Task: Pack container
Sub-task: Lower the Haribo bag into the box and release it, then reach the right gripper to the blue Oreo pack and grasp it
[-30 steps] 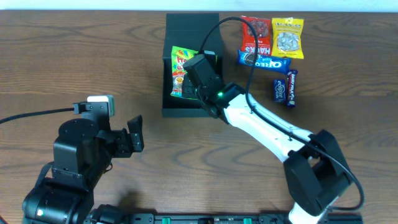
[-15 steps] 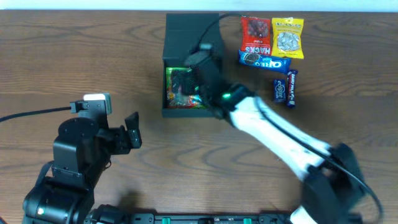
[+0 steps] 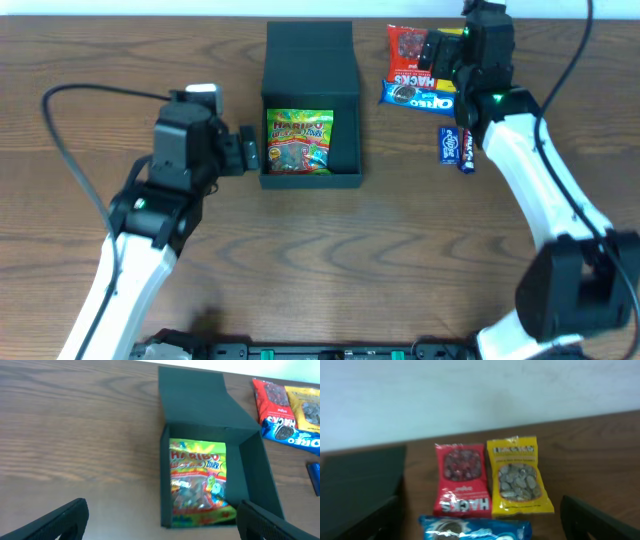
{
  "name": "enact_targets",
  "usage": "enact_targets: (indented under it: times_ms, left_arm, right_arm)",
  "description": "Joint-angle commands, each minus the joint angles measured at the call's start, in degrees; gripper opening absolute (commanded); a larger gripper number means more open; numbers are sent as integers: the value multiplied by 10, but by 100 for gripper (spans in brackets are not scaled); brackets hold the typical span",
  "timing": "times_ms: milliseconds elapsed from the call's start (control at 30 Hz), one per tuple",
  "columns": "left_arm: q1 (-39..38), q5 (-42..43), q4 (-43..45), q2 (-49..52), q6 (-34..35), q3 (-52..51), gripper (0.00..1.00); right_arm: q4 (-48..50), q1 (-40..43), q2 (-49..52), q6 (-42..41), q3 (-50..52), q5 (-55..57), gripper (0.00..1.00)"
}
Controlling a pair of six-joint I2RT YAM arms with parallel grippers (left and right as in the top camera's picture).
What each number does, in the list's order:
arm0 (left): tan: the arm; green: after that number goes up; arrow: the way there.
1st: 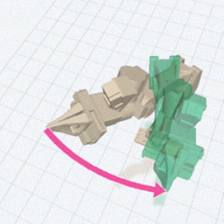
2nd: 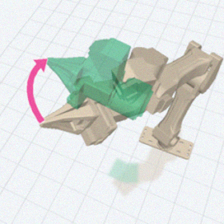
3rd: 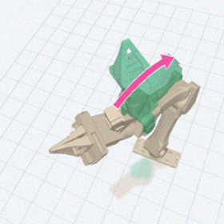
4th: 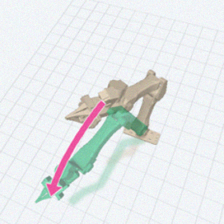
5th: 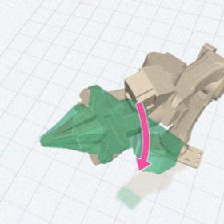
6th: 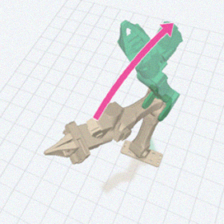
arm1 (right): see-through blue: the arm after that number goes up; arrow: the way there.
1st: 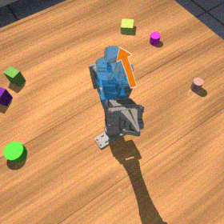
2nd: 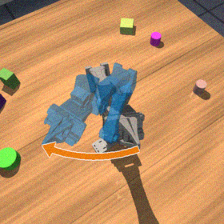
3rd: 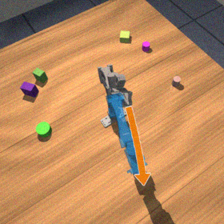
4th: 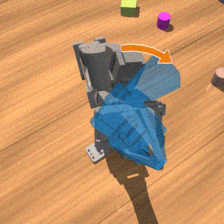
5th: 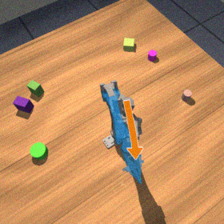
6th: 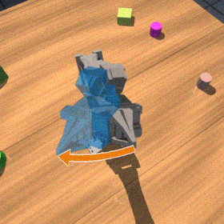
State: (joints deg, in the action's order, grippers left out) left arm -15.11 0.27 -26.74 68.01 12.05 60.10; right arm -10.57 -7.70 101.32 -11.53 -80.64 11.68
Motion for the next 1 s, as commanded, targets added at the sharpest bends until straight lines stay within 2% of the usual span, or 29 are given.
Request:
enact_targets:
  times_ms: [0,133,300,500,700,867,967]
  left_arm:
    - [1,24,22,37,14,2,95]
    - [1,28,43,67,21,2,95]
    - [1,28,42,72,21,2,95]
    - [1,28,38,72,21,2,95]
    - [1,28,25,72,21,2,95]
    - [1,27,23,72,21,2,95]
    - [1,28,22,72,21,2,95]
  right_arm:
    - [5,9,49,39,-15,-43,99]
    - [-12,4,146,90,-113,-51,99]
    - [-49,2,281,91,-276,-51,98]
    - [-76,-2,399,91,-406,-51,92]
    - [-230,-16,384,101,-430,-51,99]
    - [-298,-31,336,295,-431,-56,99]
    - [-355,-31,324,400,-431,-105,99]
